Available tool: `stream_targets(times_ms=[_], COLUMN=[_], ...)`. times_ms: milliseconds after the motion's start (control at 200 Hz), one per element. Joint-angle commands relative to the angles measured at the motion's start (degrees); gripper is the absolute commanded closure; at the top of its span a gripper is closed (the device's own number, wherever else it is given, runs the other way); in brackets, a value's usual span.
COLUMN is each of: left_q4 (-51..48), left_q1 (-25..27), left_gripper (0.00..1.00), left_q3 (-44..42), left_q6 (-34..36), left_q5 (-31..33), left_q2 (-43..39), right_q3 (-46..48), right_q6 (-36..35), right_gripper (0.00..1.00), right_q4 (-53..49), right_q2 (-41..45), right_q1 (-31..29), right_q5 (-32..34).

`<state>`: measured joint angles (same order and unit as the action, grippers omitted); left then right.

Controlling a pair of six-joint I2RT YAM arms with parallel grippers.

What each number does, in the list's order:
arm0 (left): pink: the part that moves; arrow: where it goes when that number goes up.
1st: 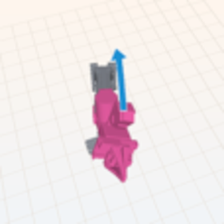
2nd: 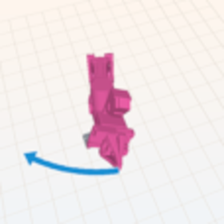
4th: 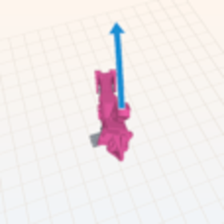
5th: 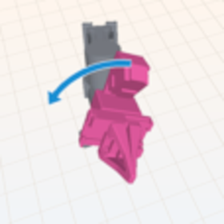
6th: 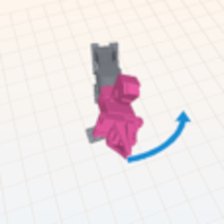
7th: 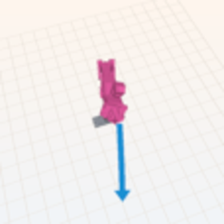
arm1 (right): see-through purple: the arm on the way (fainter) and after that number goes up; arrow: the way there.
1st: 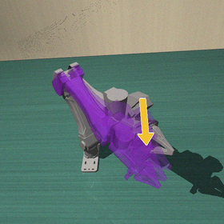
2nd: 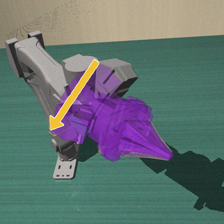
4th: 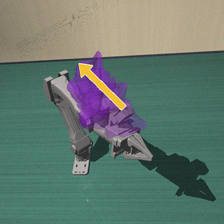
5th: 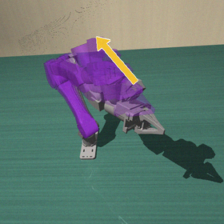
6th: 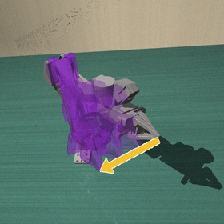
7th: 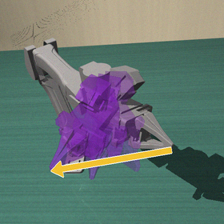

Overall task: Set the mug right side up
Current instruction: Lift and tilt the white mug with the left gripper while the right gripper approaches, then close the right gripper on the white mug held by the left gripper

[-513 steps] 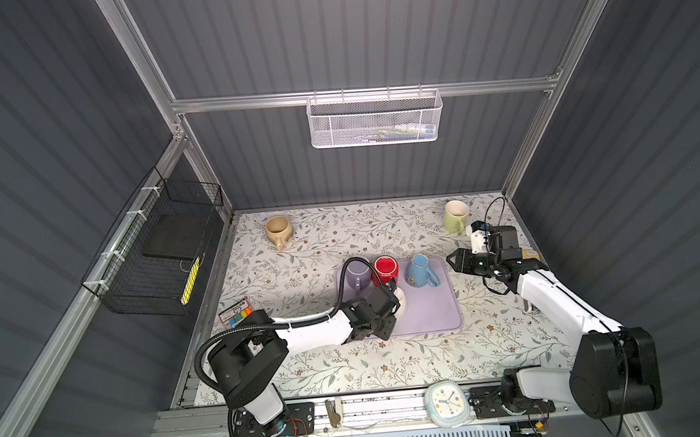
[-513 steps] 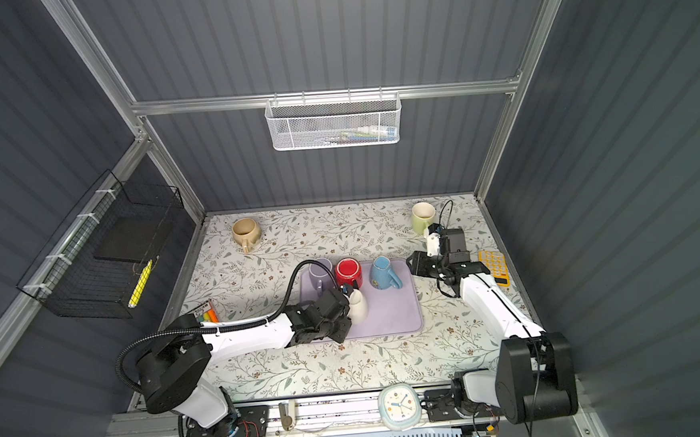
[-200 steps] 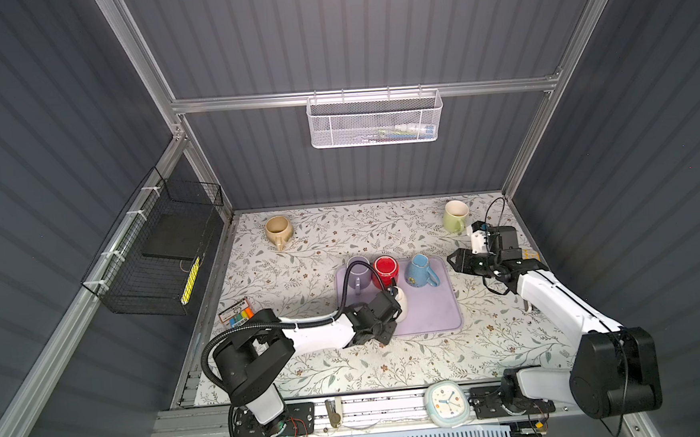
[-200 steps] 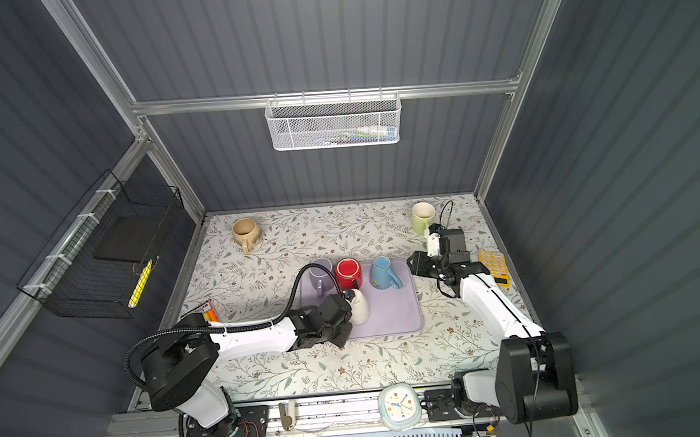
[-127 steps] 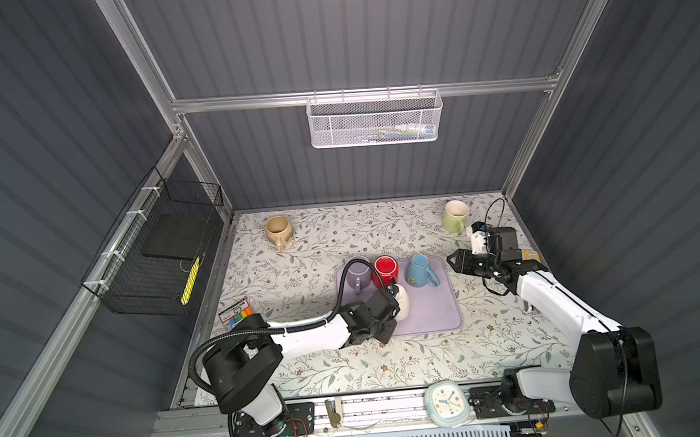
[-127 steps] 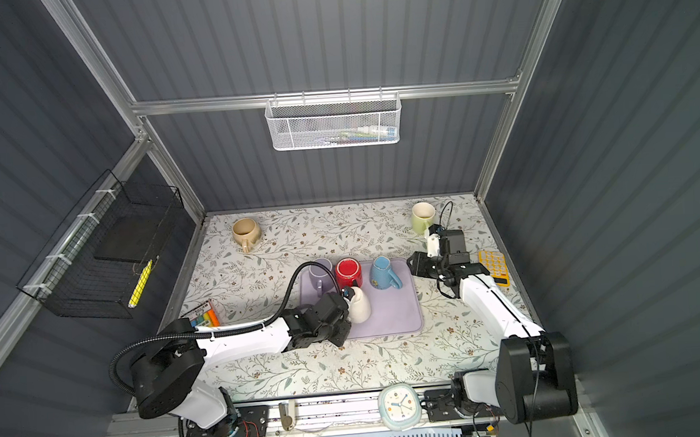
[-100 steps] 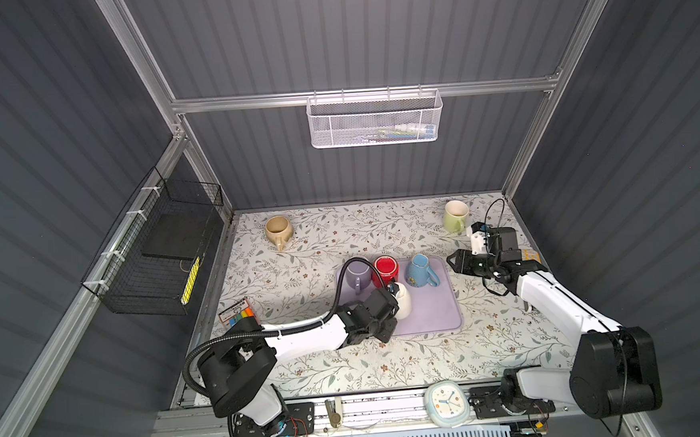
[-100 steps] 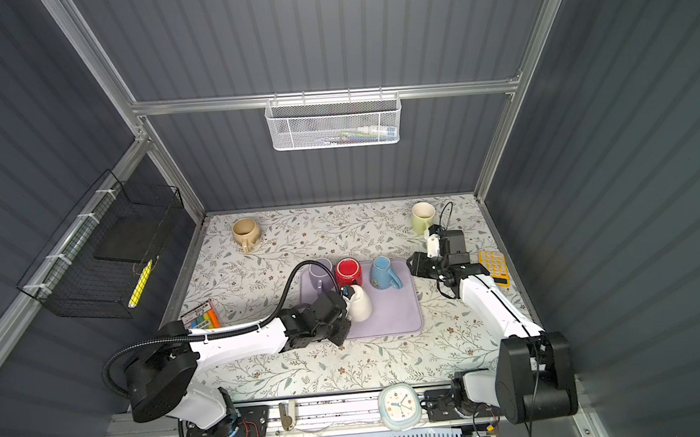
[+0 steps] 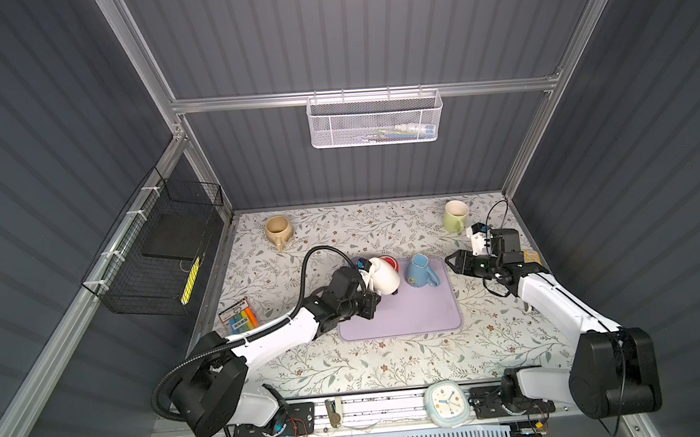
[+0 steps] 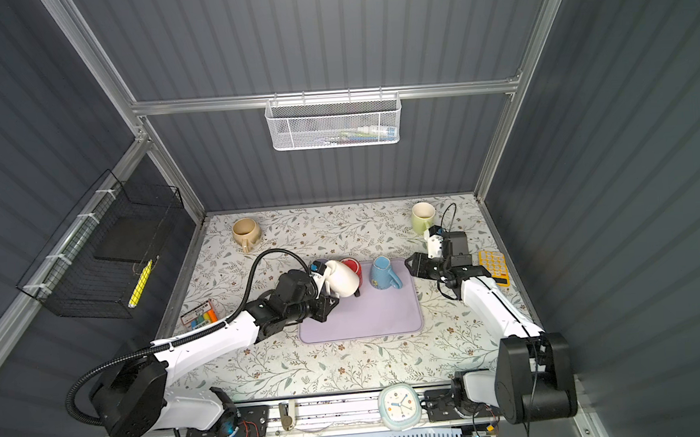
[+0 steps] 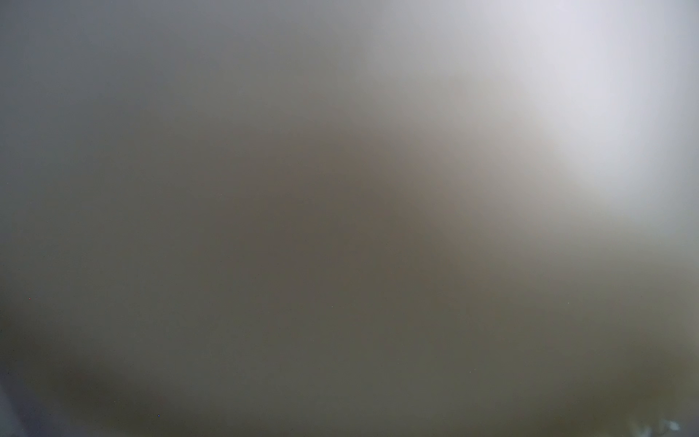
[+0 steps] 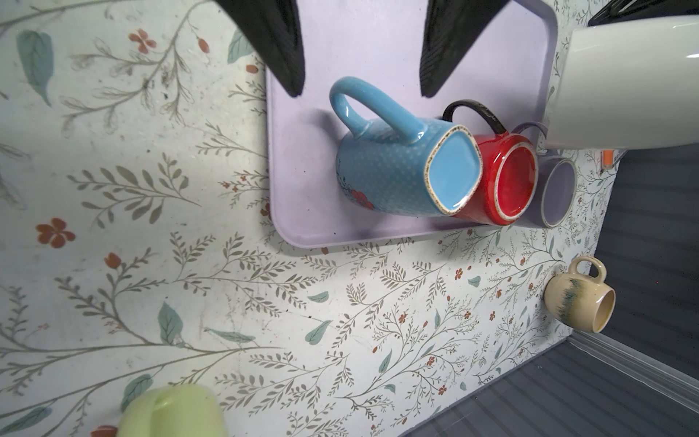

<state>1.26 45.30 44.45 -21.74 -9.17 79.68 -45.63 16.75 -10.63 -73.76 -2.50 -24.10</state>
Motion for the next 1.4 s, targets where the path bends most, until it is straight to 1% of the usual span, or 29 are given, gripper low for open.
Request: stream_targets(times_ms=[0, 40, 50, 70, 285, 410, 610, 765, 1000, 1121, 1266, 1396], left_q4=[8.2, 9.2, 9.4, 9.8, 15.9, 19.6, 22.2, 25.3, 31.2, 34.9, 40.4, 41.6], left_q1=[-1.7, -2.5, -2.8, -3.1, -7.6, -9.3, -10.0, -10.3, -10.7, -11.2, -11.5, -11.7], left_gripper=[0.92, 0.92, 0.92, 0.92, 0.93, 0.93, 0.93, 0.93, 0.94, 0.94, 0.94, 0.95], left_q3=[0.2, 0.2, 0.3, 0.3, 0.2, 0.8, 2.4, 3.4, 4.4, 4.1, 3.7, 3.8], left_q6=[-2.3, -2.9, -3.0, -3.3, -7.0, -9.2, -10.1, -11.4, -14.1, -16.5, -20.1, -21.3], left_q5=[-8.2, -9.3, -10.8, -11.8, -19.7, -23.5, -25.9, -27.2, -28.2, -28.9, -30.1, -30.9], left_q2=[-2.2, -2.2, -2.2, -2.2, -1.2, 0.2, 2.2, 4.1, 6.6, 8.0, 9.9, 10.8], right_q3=[0.4, 0.3, 0.4, 0.4, 1.1, 2.8, 4.6, 6.1, 6.6, 7.8, 8.2, 8.1], right_q6=[0.5, 0.4, 0.4, 0.4, -0.1, 0.1, 0.0, 1.7, 1.5, 3.6, 3.7, 4.3], right_gripper=[0.48, 0.48, 0.48, 0.48, 0.48, 0.48, 0.48, 0.48, 0.48, 0.48, 0.48, 0.46], right_q4=[1.7, 2.0, 2.2, 2.3, 4.3, 7.1, 9.0, 12.8, 16.0, 20.6, 23.9, 28.7], right_q2=[1.1, 1.3, 1.3, 1.5, 2.9, 4.7, 6.5, 7.5, 7.6, 7.4, 6.9, 6.8], right_q1=[0.3, 0.3, 0.3, 0.3, 0.3, 0.3, 0.2, -0.5, -4.2, -5.9, -8.2, -9.1], right_q5=[-2.5, -3.1, -3.2, -3.5, -6.4, -9.3, -11.8, -15.0, -18.5, -20.6, -22.2, -24.3])
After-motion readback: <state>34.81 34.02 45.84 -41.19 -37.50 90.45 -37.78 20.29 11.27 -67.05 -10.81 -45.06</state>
